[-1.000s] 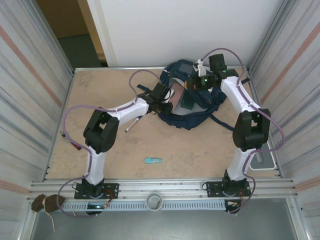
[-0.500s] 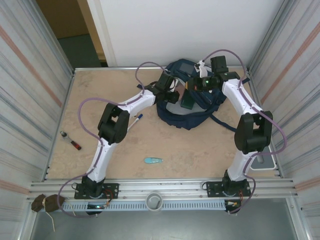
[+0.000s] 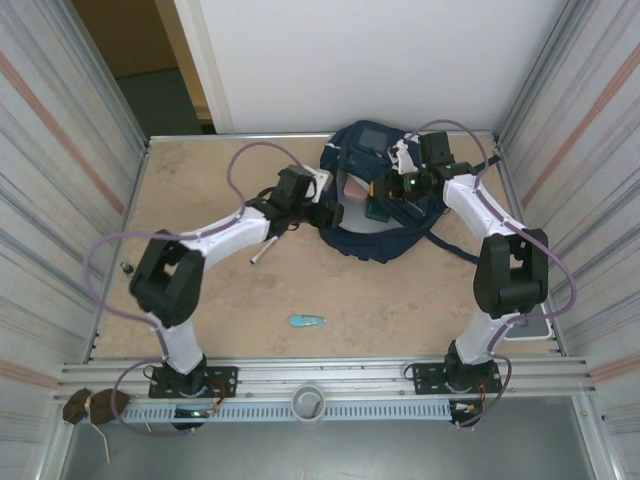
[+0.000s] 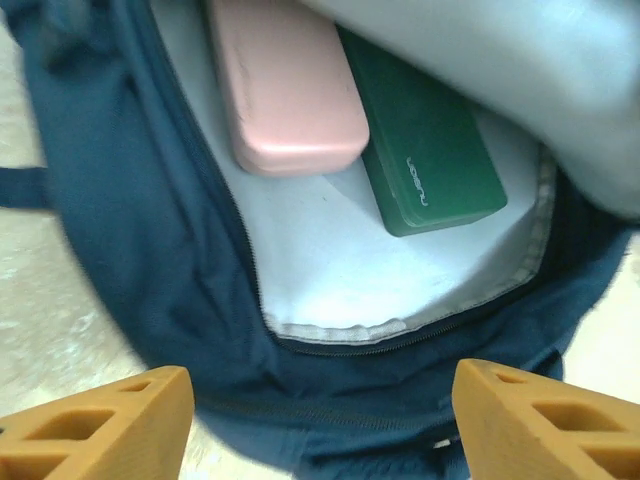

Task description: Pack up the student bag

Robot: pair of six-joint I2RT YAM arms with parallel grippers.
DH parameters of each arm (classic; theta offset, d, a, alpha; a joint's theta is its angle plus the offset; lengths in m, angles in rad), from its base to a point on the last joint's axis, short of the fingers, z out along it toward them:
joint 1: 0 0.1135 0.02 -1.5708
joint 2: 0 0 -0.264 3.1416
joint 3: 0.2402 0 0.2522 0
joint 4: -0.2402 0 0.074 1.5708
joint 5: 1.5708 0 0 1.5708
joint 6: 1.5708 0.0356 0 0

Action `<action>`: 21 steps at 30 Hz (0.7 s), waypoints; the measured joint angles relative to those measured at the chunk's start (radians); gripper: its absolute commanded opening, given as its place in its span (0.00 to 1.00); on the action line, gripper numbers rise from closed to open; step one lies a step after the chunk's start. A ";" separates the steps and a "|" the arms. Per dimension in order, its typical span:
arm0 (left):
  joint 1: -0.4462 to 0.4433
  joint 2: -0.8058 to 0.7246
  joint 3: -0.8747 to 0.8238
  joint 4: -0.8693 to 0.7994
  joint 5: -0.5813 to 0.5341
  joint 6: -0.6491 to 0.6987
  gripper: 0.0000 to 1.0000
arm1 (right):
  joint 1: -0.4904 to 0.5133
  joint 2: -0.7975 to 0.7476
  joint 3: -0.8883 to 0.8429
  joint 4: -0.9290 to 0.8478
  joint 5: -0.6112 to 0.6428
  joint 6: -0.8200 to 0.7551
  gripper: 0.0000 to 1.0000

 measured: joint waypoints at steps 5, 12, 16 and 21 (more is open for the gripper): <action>0.071 -0.071 -0.032 0.006 -0.011 -0.026 0.77 | -0.004 -0.064 -0.106 -0.005 0.011 0.028 0.41; 0.137 0.035 0.055 -0.019 0.039 -0.079 0.81 | -0.119 -0.231 -0.211 0.049 0.108 0.131 0.64; 0.135 0.157 0.182 -0.019 0.098 -0.109 0.82 | -0.201 -0.201 -0.211 0.132 0.198 0.210 0.65; 0.135 0.279 0.300 -0.039 0.137 -0.140 0.80 | -0.230 -0.085 -0.198 0.187 0.253 0.289 0.67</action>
